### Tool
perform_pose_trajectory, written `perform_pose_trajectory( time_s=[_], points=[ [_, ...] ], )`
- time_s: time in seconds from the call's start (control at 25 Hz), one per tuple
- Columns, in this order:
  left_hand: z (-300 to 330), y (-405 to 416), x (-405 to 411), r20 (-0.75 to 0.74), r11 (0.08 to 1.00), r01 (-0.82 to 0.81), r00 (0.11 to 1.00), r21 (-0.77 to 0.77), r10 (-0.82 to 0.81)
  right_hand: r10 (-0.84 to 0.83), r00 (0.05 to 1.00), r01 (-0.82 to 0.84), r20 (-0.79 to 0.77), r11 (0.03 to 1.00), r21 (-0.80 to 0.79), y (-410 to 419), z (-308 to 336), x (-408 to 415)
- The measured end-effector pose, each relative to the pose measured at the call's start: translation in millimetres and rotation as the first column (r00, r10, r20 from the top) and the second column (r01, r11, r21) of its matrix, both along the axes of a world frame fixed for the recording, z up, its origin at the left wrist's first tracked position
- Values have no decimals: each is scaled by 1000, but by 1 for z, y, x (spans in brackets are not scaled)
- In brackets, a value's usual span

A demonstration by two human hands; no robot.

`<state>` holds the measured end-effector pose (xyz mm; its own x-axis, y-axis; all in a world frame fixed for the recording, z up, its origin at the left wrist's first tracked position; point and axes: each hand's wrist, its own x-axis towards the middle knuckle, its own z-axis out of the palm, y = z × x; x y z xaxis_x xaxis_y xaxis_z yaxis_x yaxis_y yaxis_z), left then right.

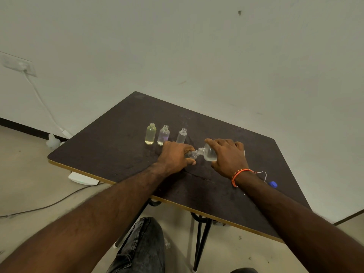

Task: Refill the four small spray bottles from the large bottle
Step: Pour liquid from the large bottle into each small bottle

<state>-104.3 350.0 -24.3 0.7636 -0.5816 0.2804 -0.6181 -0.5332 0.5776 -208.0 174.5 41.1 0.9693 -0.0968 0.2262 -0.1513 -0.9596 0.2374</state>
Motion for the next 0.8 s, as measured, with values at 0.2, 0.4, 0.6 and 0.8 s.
perform_pose_trajectory(
  time_s=[0.2,0.4,0.6,0.8],
  points=[
    [0,0,0,-2,1000,4,1000,-9,-4,-3,1000,3,5,1000,11,0,-1,1],
    [-3,1,1,-4,1000,1,1000,-31,-1,-5,1000,5,1,1000,-7,1,0,2],
    [-2,2,0,4,999,2,1000,-41,-1,-2,1000,2,3,1000,7,1,0,2],
    [-2,3,-1,1,998,8,1000,-65,-8,-16,1000,16,-4,1000,25,3,-3,2]
  ],
)
